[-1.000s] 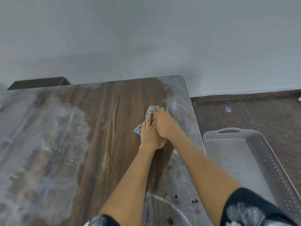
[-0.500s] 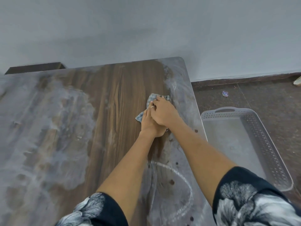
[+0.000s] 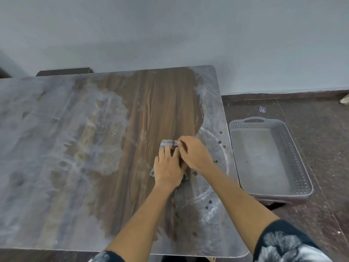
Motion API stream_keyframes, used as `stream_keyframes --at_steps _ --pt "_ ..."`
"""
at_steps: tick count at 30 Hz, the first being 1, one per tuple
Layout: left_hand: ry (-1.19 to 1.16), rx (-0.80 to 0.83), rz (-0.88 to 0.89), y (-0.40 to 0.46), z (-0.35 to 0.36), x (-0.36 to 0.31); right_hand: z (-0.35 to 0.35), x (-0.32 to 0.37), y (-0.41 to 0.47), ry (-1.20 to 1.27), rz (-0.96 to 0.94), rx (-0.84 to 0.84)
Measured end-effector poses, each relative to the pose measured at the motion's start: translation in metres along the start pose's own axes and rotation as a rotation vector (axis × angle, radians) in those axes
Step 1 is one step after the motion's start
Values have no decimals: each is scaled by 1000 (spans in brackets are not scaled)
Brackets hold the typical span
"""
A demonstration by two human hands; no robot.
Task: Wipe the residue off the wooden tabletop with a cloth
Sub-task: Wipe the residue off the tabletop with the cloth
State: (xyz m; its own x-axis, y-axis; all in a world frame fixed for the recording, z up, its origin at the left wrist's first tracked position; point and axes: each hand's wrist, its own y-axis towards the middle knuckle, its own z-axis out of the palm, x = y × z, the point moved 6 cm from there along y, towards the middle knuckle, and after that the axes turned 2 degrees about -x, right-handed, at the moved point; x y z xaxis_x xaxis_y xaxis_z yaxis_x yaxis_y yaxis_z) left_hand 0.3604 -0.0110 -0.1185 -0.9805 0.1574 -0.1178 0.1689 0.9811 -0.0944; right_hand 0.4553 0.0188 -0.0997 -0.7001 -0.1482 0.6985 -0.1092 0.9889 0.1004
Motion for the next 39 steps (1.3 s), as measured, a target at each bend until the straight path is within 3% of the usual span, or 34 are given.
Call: stream_keyframes --at_steps 6,12,16,19,21,26,28,30,32,35,39 --pt "-61 -98 -13 -13 8 54 -28 -38 -19 -172 -57 -228" --pt "-125 -21 -70 3 13 59 -36 -64 -39 -296 -20 -357" --pt "-135 88 318 -54 18 8 -32 -61 -51 -268 -13 -410" --pt "42 103 644 -100 27 3 -37 -62 -51 -217 -14 -449" --pt "109 88 603 -91 25 26 -39 -63 -52 -223 -17 -470" --pt "-133 81 80 -18 19 51 -32 -61 -53 -223 -48 -399" --pt "-142 73 -17 -8 21 33 -31 -61 -52 -234 -57 -370" --pt "-129 75 60 -17 23 5 -30 -59 -51 -243 -57 -350" --pt "-132 118 252 -48 25 -23 -29 -59 -50 -228 -58 -329" --pt "-116 188 429 -98 25 -30 -31 -59 -50 -185 -77 -332" --pt "-99 178 299 -90 23 23 -32 -58 -52 -160 -118 -344"
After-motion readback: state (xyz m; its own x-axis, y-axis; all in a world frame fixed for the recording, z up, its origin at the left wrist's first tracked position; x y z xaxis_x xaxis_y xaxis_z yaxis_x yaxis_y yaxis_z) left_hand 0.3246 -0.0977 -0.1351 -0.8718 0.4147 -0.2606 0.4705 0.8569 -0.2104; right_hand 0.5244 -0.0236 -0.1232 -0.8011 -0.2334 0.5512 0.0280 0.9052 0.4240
